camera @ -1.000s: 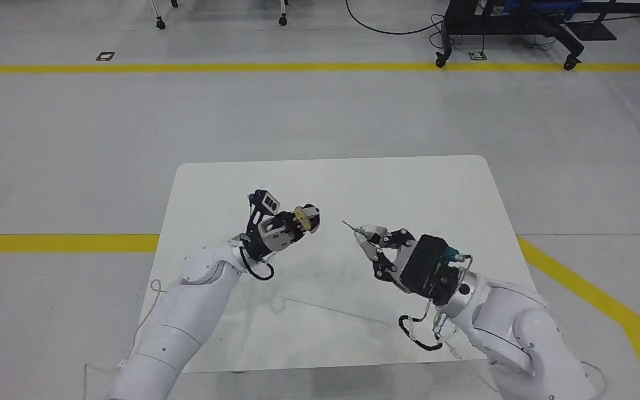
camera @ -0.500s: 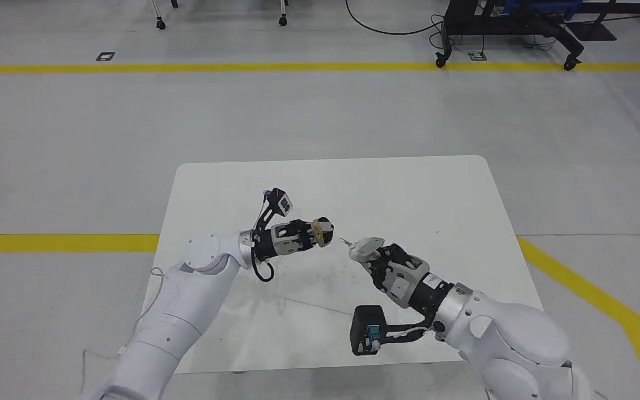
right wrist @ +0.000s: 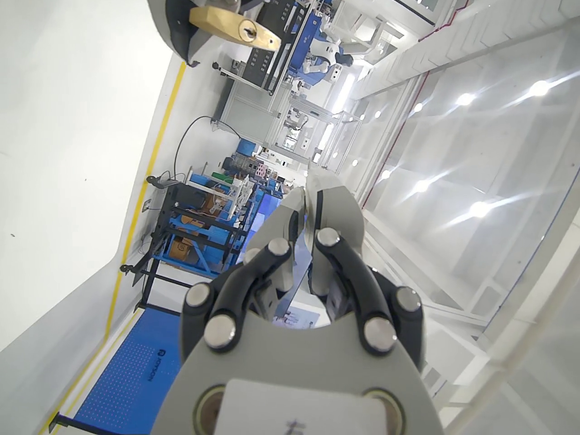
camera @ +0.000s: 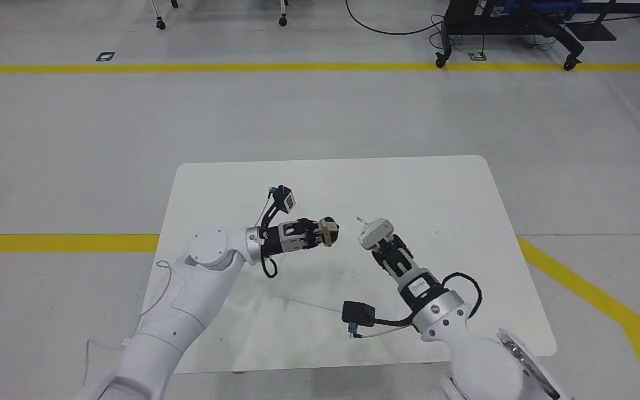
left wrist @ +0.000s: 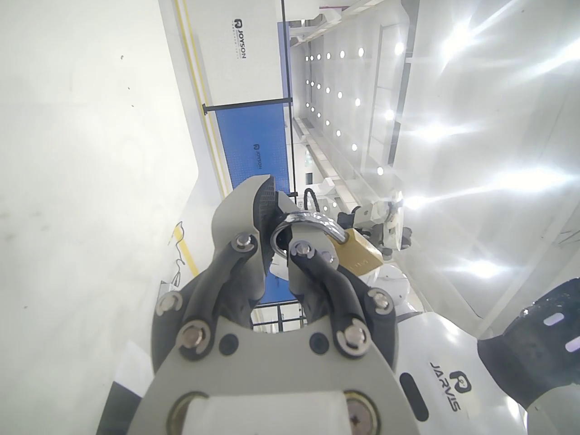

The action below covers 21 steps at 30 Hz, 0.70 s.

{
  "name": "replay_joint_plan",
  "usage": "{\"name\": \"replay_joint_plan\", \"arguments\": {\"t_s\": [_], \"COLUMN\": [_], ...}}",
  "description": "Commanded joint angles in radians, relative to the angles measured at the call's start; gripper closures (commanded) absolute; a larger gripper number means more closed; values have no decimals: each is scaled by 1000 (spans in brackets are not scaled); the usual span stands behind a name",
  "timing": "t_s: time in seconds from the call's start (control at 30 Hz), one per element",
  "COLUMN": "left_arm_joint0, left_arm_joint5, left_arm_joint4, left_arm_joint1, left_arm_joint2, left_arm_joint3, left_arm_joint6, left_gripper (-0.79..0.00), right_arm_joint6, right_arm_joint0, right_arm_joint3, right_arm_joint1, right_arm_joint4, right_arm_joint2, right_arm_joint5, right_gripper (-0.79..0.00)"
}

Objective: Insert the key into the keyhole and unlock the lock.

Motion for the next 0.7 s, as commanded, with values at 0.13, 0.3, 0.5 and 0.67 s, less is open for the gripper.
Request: {"name": "replay_joint_plan", "arguments": {"t_s": [0.13,0.3,0.5,0.67], "left_arm_joint0": [1,1,24,16], "left_arm_joint5": [2,2,-16,-76], "left_arm_joint4": [-7,-7,58,47], "left_arm_joint1": [1,1,5,4], "left_arm_joint2": [-5,-5,1,-5], "left_arm_joint3": [1,1,-42,-31], "left_arm_joint6": [2,2,43,12], "left_gripper": [0,0,0,0], "right_arm_joint6": [12,12,-42,31], "right_arm_joint0": [-15,-15,33,208], "right_arm_joint3": [1,1,24,-6], "right_arm_joint1": [-1,-1,23,112], "right_arm_joint4": [29,29,0,0], "right_arm_joint2": [-8,-8,-62,-214], "right_arm_joint5": [-1,-1,-20,-110], "right_gripper": [0,0,0,0]}}
